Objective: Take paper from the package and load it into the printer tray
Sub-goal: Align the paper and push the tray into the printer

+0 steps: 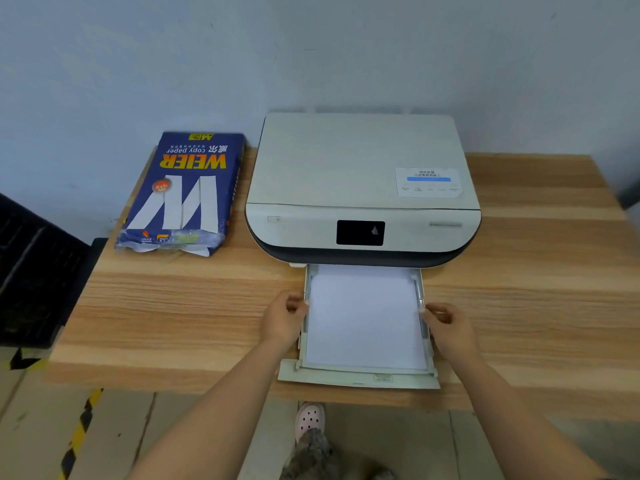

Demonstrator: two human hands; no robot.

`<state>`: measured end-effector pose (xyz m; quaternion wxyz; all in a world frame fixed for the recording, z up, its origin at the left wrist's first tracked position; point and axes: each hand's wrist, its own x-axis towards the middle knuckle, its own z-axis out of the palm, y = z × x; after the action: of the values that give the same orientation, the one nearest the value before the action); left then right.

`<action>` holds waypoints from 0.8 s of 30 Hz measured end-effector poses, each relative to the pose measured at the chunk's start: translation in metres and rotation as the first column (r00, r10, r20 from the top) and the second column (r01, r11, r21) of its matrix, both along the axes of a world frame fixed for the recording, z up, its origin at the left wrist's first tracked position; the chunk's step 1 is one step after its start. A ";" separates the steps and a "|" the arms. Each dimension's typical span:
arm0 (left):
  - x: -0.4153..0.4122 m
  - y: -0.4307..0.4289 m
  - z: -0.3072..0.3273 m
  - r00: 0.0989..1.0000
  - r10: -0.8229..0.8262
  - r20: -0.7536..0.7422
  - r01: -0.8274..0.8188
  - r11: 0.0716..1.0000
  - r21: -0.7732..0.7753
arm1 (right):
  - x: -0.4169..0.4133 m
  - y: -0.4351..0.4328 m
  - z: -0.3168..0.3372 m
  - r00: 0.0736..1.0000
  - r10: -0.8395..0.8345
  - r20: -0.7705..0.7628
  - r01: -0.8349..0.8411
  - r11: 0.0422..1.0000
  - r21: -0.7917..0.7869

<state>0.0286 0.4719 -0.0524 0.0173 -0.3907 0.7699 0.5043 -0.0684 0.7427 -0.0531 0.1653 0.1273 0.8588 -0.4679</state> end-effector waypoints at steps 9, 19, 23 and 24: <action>0.000 -0.001 -0.005 1.000 -0.022 -0.005 0.022 0.999 -0.042 | 0.001 -0.001 -0.004 1.000 -0.018 -0.005 0.018 0.999 0.038; -0.001 -0.002 -0.005 0.999 0.030 -0.020 -0.030 1.000 0.004 | -0.004 -0.002 -0.003 0.997 -0.059 0.046 0.058 0.998 0.028; -0.001 -0.001 -0.005 0.999 0.041 -0.014 -0.041 0.999 0.016 | -0.004 -0.005 0.000 0.997 -0.074 0.032 0.072 0.997 0.042; -0.002 -0.001 -0.004 0.999 0.039 -0.011 -0.039 0.999 0.015 | -0.004 -0.006 0.001 0.996 -0.084 0.034 0.082 0.996 0.044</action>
<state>0.0271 0.4709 -0.0567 0.0062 -0.4028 0.7583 0.5125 -0.0724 0.7368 -0.0522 0.1582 0.1747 0.8594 -0.4537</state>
